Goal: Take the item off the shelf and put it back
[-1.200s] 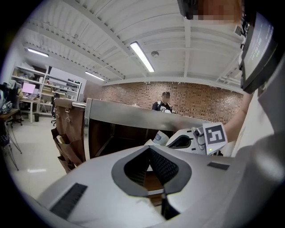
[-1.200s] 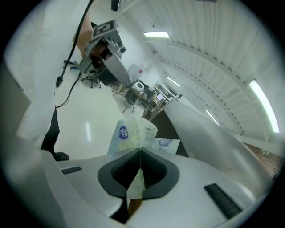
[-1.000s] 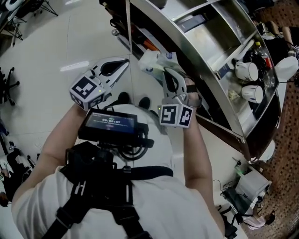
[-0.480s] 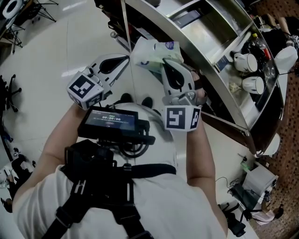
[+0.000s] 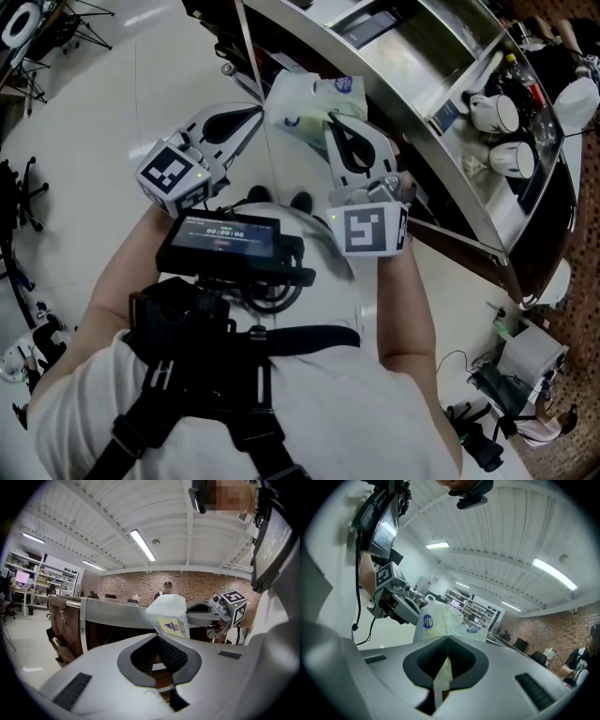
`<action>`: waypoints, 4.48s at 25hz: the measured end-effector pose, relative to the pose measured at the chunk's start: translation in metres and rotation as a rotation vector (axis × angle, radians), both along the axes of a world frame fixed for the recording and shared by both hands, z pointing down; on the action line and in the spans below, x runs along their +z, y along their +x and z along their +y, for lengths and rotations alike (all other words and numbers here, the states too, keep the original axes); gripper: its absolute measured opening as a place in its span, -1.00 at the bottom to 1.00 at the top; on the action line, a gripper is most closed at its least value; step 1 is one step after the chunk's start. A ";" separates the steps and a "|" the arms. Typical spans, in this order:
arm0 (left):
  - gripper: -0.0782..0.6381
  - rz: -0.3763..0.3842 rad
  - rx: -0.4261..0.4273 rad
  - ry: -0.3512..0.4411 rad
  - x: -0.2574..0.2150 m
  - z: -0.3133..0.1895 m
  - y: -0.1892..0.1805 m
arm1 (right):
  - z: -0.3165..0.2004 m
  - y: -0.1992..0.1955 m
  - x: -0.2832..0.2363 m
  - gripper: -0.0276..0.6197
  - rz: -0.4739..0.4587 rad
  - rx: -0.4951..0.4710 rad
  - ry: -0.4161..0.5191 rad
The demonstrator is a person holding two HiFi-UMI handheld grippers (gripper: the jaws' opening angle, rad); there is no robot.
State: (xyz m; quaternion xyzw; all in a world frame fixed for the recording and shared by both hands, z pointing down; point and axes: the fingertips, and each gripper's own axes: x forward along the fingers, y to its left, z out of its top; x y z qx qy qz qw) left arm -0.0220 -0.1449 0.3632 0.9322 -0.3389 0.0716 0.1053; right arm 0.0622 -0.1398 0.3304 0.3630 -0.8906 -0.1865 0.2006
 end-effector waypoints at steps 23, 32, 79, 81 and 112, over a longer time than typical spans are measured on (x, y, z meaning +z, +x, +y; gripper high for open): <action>-0.78 0.018 0.008 0.019 -0.005 -0.001 0.000 | 0.001 -0.001 0.002 -0.89 -0.029 0.013 -0.014; -0.78 0.030 0.022 0.044 -0.009 0.000 0.002 | 0.000 -0.001 0.000 -0.89 -0.026 0.017 -0.014; -0.78 0.042 -0.097 -0.062 0.054 0.005 -0.022 | -0.014 0.001 0.094 -0.89 0.255 0.002 -0.113; -0.78 0.046 -0.099 -0.069 0.061 0.009 -0.018 | -0.016 0.007 0.107 -0.89 0.296 0.009 -0.124; -0.78 0.123 -0.140 -0.258 0.126 0.048 -0.010 | -0.162 0.135 0.246 -0.89 0.792 0.466 -0.164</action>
